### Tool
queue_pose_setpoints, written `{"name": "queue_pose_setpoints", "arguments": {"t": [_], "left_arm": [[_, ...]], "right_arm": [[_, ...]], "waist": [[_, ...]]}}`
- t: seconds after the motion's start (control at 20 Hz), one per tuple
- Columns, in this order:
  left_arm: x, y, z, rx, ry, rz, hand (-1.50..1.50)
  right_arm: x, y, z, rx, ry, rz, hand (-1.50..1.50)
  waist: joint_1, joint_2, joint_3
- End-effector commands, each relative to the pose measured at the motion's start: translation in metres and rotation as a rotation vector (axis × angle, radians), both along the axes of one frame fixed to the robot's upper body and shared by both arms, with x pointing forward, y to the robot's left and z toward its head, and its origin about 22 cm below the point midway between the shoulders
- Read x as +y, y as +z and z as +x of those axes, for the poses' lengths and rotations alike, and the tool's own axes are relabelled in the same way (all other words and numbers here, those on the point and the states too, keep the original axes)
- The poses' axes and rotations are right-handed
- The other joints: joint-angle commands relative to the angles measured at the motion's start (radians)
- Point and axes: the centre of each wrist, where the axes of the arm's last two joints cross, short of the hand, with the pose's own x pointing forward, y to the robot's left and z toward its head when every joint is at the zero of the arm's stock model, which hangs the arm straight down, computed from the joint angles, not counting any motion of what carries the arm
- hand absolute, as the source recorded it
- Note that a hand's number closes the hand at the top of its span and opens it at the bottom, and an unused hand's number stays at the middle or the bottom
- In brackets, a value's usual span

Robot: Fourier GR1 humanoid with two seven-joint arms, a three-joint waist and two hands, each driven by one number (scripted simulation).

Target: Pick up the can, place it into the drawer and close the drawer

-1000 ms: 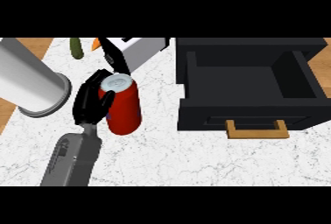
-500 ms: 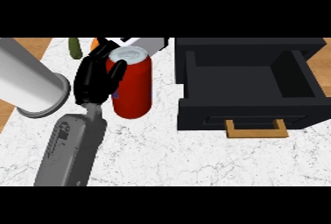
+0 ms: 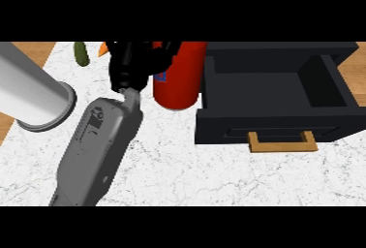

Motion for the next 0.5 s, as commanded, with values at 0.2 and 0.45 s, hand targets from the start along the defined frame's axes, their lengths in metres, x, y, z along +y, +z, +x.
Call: {"name": "queue_pose_setpoints", "arguments": {"t": [0.2,0.45], "left_arm": [[-0.042,0.026,0.017,-0.007,-0.002,0.011,1.50],[-0.060,0.035,0.028,-0.010,-0.003,0.037,1.50]], "right_arm": [[0.009,0.012,0.001,-0.017,0.016,-0.005,-1.50],[-0.020,-0.001,0.015,-0.018,0.002,0.005,-1.50]], "waist": [[-0.009,0.002,0.000],[-0.010,0.004,0.000]]}}
